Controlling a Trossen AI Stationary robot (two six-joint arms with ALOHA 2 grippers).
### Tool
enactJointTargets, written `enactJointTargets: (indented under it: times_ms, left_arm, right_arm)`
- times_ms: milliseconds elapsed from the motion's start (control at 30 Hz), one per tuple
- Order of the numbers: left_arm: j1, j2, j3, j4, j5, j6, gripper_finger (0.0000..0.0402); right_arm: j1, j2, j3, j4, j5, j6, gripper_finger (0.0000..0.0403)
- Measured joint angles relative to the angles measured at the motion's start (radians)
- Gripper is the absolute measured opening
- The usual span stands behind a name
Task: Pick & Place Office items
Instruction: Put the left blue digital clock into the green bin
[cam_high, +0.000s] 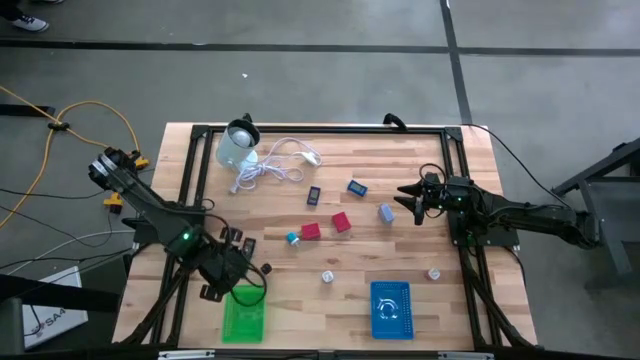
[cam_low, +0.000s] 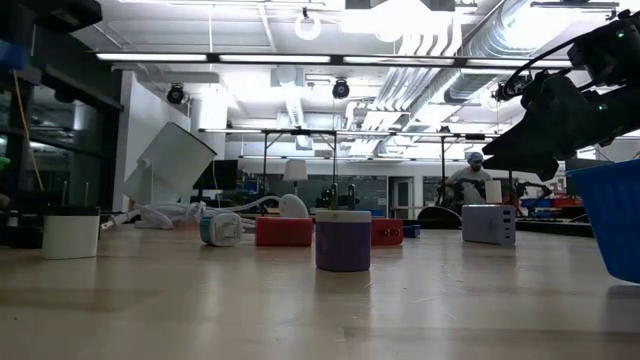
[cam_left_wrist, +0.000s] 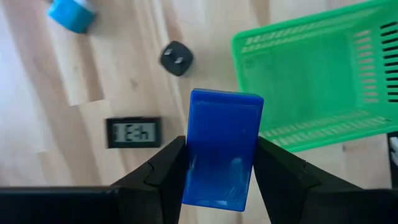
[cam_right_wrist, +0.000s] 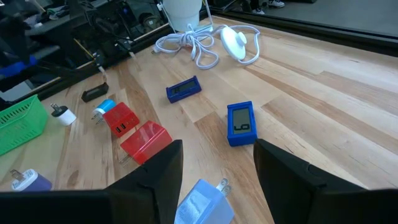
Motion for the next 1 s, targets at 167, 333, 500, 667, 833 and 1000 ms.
enactJointTargets:
  times_ms: [167,333,500,667,833,1000]
  left_arm:
    - [-0.035,0.036,0.0,0.046,0.027,-0.056,0.0159]
    - [-0.066,0.056,0.0,0.086,0.031,-0.116,0.0159]
    - [-0.106,0.094,0.005,0.123,0.03,-0.155,0.0159]
    - [-0.148,0.157,0.052,0.13,0.025,-0.176,0.0159]
    - [-0.178,0.242,0.128,0.128,0.022,-0.191,0.0159]
    - [-0.188,0.303,0.185,0.114,0.023,-0.191,0.0159]
  right_arm:
    - [0.0,0.0,0.0,0.0,0.0,0.0,0.0184]
    - [0.0,0.0,0.0,0.0,0.0,0.0,0.0184]
    - [0.0,0.0,0.0,0.0,0.0,0.0,0.0184]
    - [0.0,0.0,0.0,0.0,0.0,0.0,0.0184]
    - [0.0,0.0,0.0,0.0,0.0,0.0,0.0184]
    - [0.0,0.0,0.0,0.0,0.0,0.0,0.0184]
